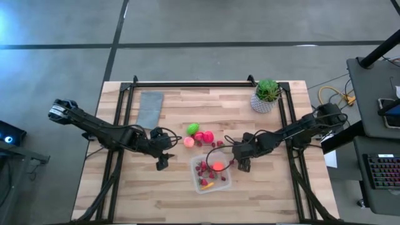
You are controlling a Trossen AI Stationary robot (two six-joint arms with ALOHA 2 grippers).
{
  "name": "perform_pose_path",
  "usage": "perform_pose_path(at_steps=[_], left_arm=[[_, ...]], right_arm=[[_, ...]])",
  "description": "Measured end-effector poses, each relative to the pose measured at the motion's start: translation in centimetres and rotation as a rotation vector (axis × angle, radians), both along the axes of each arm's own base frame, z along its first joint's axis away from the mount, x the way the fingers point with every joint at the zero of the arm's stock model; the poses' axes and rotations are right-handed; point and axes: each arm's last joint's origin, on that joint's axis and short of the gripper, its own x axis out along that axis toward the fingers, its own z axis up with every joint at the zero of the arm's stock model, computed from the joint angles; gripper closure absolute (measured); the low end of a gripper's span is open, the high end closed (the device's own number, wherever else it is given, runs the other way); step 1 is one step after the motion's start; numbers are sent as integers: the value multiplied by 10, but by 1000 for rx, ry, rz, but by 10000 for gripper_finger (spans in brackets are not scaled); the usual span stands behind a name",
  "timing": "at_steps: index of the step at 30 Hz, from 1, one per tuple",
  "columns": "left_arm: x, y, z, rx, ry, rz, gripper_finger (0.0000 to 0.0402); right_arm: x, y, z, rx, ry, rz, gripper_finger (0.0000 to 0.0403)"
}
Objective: Pick and placing Produce into tupperware
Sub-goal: Put the bottom pink peach into the transparent bin
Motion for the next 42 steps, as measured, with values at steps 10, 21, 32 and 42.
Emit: perform_pose_path(at_steps=[10,21,32,42], left_arm=[[0,0,0,2,-1,2,185],[0,0,0,2,-1,3,185],[0,0,0,4,-1,4,185],[0,1,0,25,-1,19,185]], right_arm=[[0,0,0,1,-7,0,180],[1,0,0,-1,-11,0,239],[7,2,33,45,-103,-24,275],[36,12,120,153,-344,7,294]])
